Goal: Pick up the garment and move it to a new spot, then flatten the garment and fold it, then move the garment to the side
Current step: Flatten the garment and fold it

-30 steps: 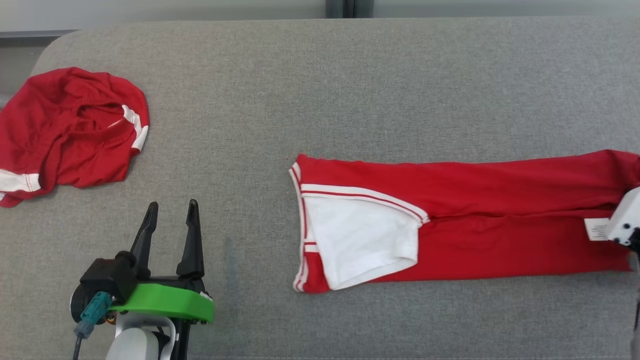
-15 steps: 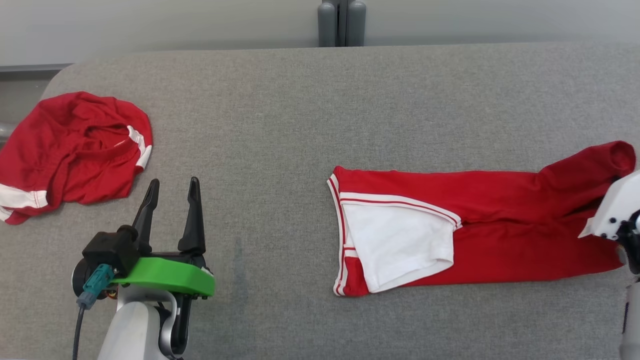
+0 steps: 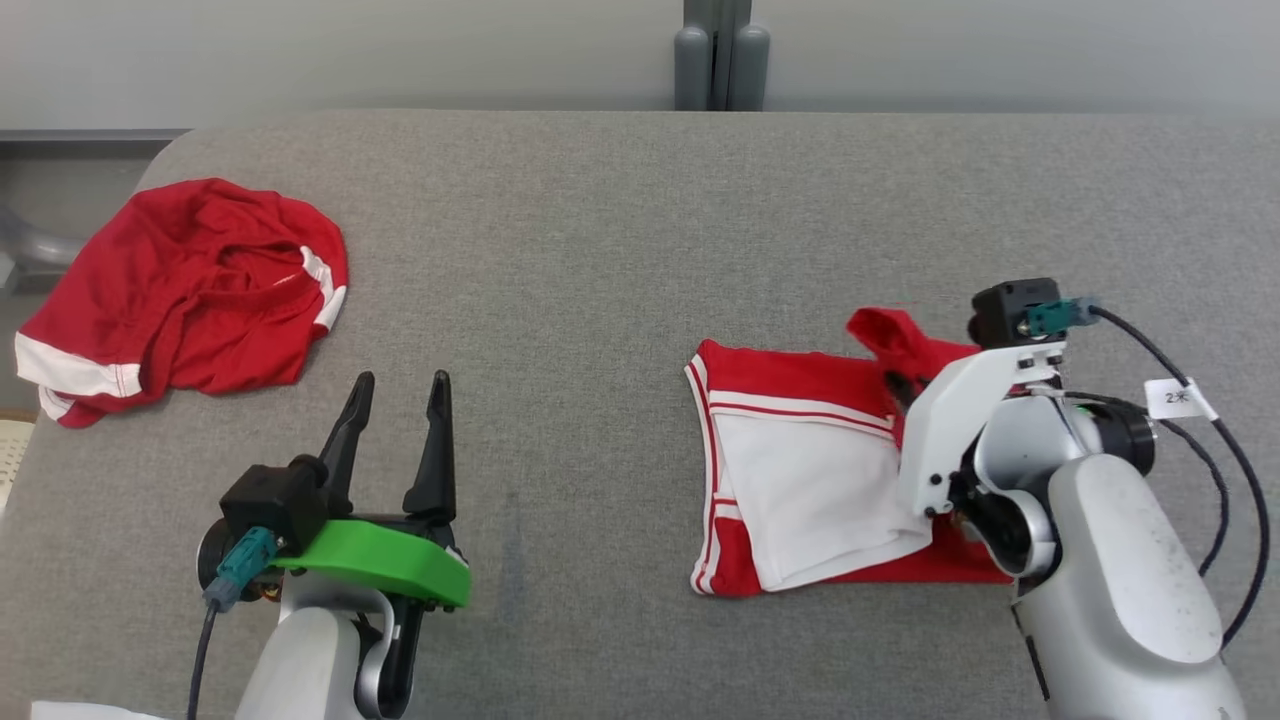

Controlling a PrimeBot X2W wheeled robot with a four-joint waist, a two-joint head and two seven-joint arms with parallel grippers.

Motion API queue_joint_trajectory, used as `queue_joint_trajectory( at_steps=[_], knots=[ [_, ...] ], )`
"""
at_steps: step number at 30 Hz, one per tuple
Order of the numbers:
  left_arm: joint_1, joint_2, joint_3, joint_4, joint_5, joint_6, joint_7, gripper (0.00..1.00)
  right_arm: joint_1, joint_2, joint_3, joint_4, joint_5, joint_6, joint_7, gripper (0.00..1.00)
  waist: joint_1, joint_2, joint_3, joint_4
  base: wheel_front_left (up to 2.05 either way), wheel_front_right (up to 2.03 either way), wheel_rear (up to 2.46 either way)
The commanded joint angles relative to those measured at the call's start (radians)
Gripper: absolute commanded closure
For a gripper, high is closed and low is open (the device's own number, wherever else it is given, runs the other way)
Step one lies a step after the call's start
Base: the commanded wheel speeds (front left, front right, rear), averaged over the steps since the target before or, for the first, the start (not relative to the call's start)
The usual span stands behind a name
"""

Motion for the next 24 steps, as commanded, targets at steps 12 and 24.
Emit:
queue_joint_trajectory(
  at_steps=[12,24],
  knots=[
    [-0.04,-0.003,-0.02,0.006,-0.011,-0.003,-0.003,0.0,-0.113,-0.001,0.196,0.237,0.163,0.0,-0.139,1.0,0.0,0.0,0.033,0.058,0.0,0.0,0.0],
    [-0.033,-0.005,-0.002,0.016,-0.002,-0.003,-0.003,0.0,-0.192,-0.001,0.304,0.359,0.455,0.0,-0.3,0.0,0.0,0.0,0.03,0.046,0.0,0.0,0.0]
  ],
)
